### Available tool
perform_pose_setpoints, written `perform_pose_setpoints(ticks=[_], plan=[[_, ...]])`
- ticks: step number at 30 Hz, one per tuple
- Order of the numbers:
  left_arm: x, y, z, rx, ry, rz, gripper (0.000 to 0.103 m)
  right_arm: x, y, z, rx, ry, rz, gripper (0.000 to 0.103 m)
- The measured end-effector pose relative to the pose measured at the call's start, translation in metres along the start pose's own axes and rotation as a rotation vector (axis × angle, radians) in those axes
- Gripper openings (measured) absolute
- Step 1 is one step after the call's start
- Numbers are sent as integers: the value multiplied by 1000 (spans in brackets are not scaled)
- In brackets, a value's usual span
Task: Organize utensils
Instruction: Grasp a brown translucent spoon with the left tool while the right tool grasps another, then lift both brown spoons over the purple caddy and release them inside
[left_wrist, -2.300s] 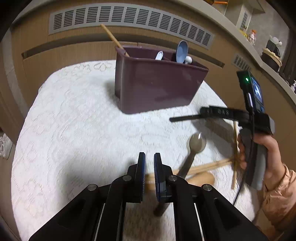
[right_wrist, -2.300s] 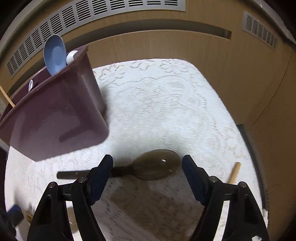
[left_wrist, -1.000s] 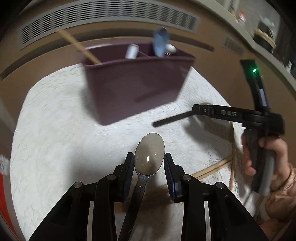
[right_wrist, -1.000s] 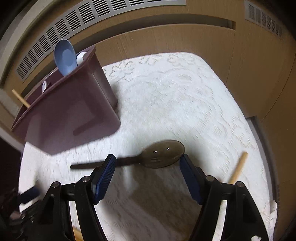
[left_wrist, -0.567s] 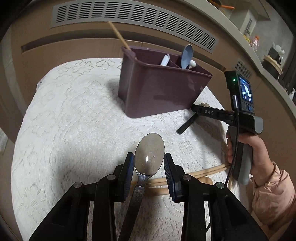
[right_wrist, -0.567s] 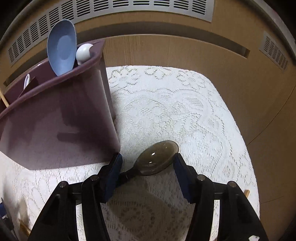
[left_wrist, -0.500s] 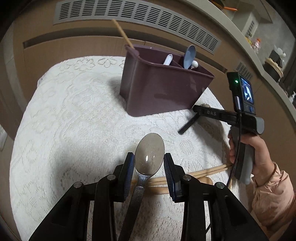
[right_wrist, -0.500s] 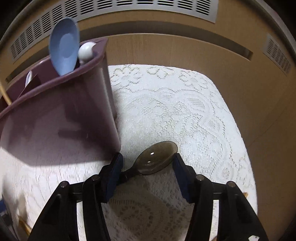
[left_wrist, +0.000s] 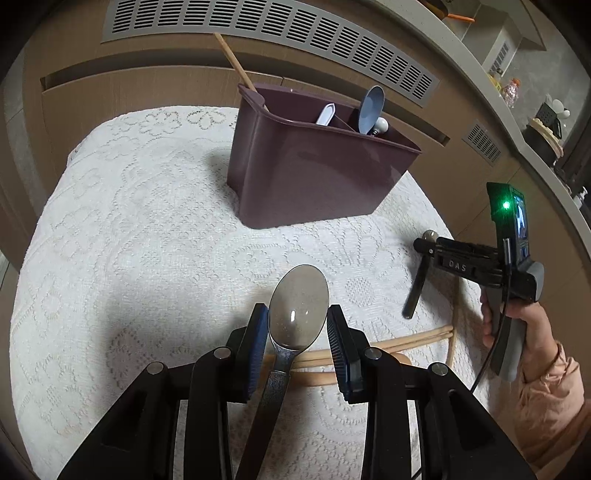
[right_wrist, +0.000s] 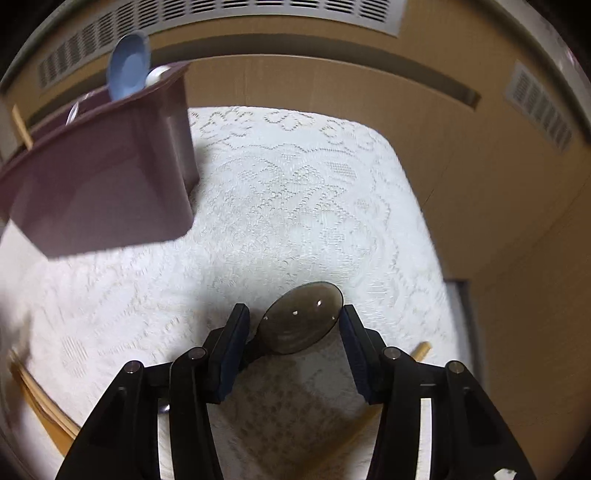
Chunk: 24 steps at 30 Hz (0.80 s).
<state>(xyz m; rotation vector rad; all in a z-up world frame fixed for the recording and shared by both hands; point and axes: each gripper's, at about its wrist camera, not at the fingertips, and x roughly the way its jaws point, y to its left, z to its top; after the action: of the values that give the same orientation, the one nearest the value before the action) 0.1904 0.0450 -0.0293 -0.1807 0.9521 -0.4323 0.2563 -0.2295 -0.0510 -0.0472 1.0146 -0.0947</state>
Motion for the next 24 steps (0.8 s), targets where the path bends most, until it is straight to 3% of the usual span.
perform_pose_setpoints(ticks=[5, 9, 20, 21, 24], plan=[[4, -9, -1, 9, 11, 20, 34, 0, 18, 4, -18, -44, -18, 38], [2, -16, -2, 26, 7, 47, 34, -9, 21, 1, -42, -72, 25, 28], [-4, -36, 1, 28, -40, 58, 34, -97, 10, -19, -87, -238, 180, 13], [-6, -38, 1, 31, -45, 61, 34, -104, 11, -21, -94, -247, 190, 8], [-10, -46, 2, 42, -61, 68, 34, -120, 12, -26, -113, -273, 222, 8]])
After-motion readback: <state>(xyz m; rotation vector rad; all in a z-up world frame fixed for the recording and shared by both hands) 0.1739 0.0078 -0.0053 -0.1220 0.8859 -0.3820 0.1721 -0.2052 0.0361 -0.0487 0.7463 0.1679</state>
